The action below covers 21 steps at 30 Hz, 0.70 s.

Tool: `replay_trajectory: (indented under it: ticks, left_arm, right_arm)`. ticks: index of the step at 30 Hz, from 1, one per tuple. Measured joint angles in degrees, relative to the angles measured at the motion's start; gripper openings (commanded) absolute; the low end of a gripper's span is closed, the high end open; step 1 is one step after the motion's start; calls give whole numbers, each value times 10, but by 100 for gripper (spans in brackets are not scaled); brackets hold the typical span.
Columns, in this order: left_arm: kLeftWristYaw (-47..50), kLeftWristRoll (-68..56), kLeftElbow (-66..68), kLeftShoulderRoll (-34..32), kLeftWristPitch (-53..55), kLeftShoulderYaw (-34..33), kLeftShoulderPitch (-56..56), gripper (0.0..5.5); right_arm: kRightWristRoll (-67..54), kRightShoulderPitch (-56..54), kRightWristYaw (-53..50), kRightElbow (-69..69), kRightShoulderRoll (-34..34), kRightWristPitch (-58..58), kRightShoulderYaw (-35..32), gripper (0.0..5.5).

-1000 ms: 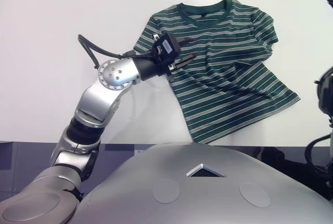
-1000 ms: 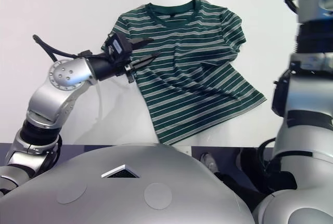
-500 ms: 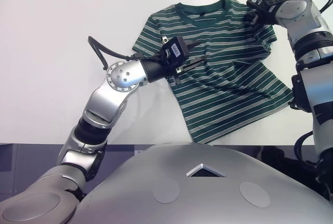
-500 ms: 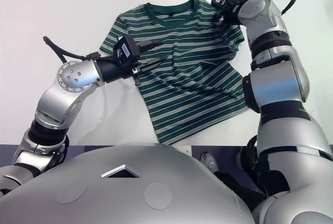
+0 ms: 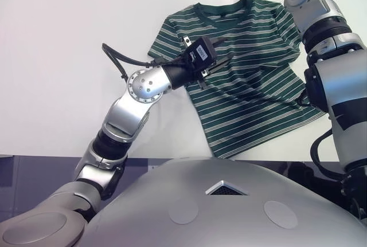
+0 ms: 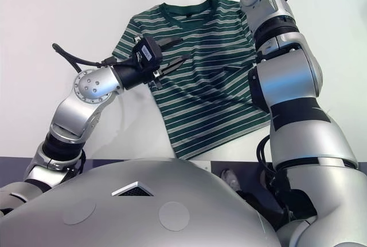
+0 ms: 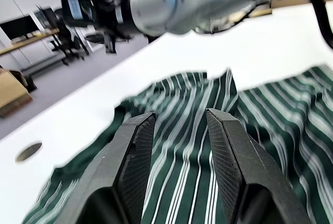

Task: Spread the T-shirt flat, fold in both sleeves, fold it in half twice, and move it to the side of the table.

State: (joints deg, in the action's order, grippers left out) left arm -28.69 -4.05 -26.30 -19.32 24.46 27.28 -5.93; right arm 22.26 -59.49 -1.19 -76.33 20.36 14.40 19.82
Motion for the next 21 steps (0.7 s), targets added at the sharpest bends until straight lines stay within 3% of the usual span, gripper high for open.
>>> replay_trajectory:
  ticks: [2,5,9,13,16,21]
  left_arm:
    - [6,21,21,-12,1,3,9,180]
    - [18,23,31,-5,-4,-6,12,180]
    - [29,-4,32,33,-46,-25,39,180]
    - [39,1,44,38,-48,-26,70,180]
    - [56,48,94,15,18,-8,92,180]
    - [45,187,87,-61,10,90,53,180]
  right_arm:
    - [-50,41,168,39,24,25,-21,167]
    - [-181,165,356,220,83,16,-59,167]
    - [-397,349,564,491,204,-154,-133,167]
    - [-514,475,693,697,318,-301,-166,167]
    - [-499,562,756,844,396,-308,-160,167]
    - [-308,627,737,836,390,-143,-76,167]
